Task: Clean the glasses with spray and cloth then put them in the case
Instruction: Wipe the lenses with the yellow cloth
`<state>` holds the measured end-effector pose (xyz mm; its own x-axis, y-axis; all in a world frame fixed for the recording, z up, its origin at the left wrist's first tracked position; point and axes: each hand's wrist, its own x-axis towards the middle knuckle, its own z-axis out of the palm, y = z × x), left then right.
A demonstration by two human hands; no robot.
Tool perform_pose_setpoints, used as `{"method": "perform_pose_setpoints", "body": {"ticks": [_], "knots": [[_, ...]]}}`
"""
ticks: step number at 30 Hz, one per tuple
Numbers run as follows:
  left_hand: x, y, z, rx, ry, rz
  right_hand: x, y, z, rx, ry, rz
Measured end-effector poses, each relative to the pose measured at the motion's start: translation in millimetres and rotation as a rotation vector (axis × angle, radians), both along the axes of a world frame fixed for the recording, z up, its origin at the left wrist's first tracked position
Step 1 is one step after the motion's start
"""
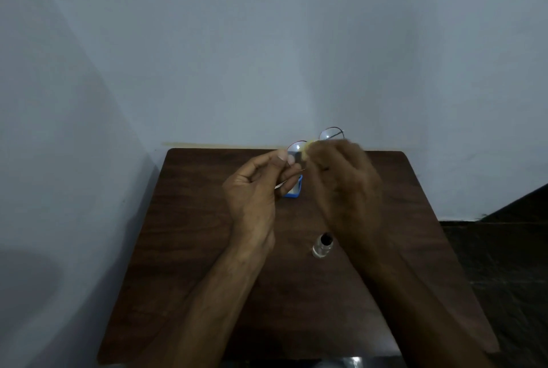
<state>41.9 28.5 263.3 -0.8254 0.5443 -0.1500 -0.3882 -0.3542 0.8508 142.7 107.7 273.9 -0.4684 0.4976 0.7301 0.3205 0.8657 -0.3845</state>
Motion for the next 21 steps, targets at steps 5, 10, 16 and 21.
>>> {"method": "perform_pose_setpoints", "body": {"ticks": [5, 10, 16, 21], "knots": [[1, -3, 2, -0.015, 0.033, 0.011, -11, 2, 7, -0.014, 0.033, 0.012], [-3, -5, 2, -0.031, 0.034, 0.006, -7, -10, 5, -0.028, 0.032, 0.049], [-3, -9, 4, -0.051, 0.03, 0.02, -19, -13, 13, -0.093, 0.053, 0.143], [-5, -14, 5, -0.026, -0.056, 0.02, -9, -15, 12, -0.126, 0.05, 0.137]]}}
